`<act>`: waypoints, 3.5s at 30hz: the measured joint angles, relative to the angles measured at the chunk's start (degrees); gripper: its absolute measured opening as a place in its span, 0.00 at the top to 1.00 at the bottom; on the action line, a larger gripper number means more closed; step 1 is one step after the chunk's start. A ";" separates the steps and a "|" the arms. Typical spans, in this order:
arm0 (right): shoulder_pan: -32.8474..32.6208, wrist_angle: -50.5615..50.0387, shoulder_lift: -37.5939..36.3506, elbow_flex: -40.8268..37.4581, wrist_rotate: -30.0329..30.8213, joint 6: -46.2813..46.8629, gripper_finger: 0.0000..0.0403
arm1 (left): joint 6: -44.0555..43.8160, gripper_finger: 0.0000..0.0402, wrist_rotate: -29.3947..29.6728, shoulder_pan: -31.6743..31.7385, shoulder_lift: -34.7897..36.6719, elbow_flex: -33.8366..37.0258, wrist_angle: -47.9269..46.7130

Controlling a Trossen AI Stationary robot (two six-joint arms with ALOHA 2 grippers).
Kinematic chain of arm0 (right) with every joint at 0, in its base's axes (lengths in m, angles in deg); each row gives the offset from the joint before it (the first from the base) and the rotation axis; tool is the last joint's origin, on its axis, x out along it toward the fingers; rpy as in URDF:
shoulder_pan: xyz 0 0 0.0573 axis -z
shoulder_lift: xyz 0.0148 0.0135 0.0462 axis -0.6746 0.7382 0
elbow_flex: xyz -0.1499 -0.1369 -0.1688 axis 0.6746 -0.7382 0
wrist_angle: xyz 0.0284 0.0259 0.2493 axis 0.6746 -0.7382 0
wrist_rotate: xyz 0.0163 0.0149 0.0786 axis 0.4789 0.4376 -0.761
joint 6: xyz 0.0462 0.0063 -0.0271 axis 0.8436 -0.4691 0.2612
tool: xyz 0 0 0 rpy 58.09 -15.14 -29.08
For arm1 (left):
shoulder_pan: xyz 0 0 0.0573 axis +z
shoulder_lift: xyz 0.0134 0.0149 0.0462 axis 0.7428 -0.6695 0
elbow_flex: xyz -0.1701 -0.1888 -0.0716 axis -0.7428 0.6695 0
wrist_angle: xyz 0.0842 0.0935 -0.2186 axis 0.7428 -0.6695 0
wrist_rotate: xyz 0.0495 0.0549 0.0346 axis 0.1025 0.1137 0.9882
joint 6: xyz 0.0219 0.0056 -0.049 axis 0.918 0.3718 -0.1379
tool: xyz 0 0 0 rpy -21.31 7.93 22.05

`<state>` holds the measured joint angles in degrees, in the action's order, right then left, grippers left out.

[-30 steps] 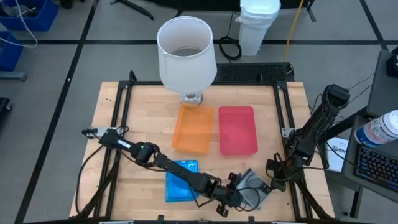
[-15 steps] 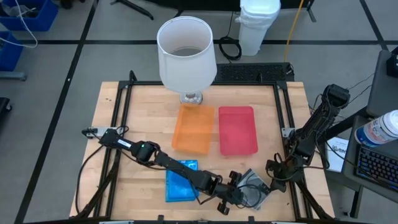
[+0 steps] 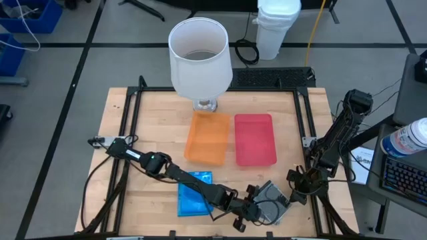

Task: Pick & place jewel cases by type
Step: Put the black CD case into the red bin

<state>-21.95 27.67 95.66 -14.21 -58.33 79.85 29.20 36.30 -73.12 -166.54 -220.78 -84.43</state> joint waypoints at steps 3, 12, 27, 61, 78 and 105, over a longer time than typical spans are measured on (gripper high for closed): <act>-0.94 3.43 0.04 -1.22 1.51 0.43 0.67 | -0.06 0.91 -0.16 -0.13 -0.16 0.00 -0.01; -1.80 5.09 0.04 -2.21 2.63 1.33 0.67 | 0.02 0.91 -0.75 0.36 -1.95 0.00 1.69; -2.87 5.85 0.04 -2.21 2.89 0.83 0.67 | 1.41 0.91 -1.61 1.47 -2.01 0.00 6.53; -4.12 4.67 0.04 -2.21 5.52 -0.53 0.67 | 10.29 0.91 2.76 1.94 -0.82 -3.74 -11.80; -4.12 4.67 0.04 -2.19 5.56 -1.60 0.67 | 8.90 0.91 9.71 3.61 2.14 -3.80 -17.58; -10.74 9.04 0.00 -2.04 11.25 4.79 0.67 | 6.99 0.91 4.83 4.66 1.14 -1.41 -12.69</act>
<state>-32.69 36.71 95.66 -16.25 -47.08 84.64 36.19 41.13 -68.47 -165.41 -222.18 -97.12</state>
